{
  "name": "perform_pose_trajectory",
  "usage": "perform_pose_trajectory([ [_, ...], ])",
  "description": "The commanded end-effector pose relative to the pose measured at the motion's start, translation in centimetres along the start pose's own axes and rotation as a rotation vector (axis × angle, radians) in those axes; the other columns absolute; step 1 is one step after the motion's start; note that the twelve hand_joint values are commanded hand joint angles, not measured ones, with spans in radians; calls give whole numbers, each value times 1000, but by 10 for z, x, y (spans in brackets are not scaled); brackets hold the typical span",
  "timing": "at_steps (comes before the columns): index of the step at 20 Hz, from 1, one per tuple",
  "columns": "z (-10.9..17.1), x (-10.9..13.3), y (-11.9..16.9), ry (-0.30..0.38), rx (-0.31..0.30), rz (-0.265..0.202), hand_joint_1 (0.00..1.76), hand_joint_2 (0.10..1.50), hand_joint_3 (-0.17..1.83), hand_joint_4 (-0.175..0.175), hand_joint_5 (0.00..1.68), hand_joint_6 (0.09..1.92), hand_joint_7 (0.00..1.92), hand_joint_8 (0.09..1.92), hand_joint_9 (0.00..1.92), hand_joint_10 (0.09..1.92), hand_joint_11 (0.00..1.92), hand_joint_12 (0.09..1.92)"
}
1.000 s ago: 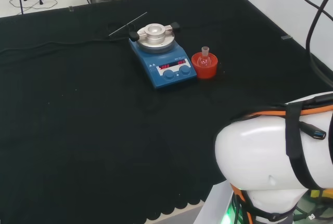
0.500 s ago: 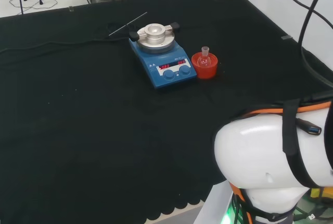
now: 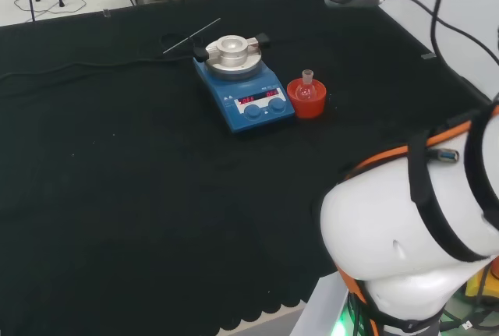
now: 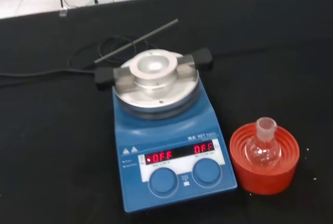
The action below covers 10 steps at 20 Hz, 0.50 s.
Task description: Pick up the round-bottom flask.
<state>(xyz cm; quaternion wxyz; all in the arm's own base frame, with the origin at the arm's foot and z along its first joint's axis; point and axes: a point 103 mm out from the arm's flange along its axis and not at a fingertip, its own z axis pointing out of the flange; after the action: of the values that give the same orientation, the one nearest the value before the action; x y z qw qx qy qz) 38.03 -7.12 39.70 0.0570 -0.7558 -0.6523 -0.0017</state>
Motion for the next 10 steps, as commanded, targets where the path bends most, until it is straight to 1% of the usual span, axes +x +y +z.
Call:
perform_pose_trajectory([
  [1,43,-47,61,35,7,44,386,1079,373,-6,282,87,46,449,119,636,0,1008],
  [5,65,-58,74,34,13,60,400,1076,363,-10,298,87,61,455,133,642,0,1039],
  [7,77,-64,81,37,33,75,410,1074,360,-13,305,87,70,460,141,646,0,1047],
  [10,92,-71,90,36,45,85,417,1073,357,-15,313,87,78,464,148,649,0,1054],
])
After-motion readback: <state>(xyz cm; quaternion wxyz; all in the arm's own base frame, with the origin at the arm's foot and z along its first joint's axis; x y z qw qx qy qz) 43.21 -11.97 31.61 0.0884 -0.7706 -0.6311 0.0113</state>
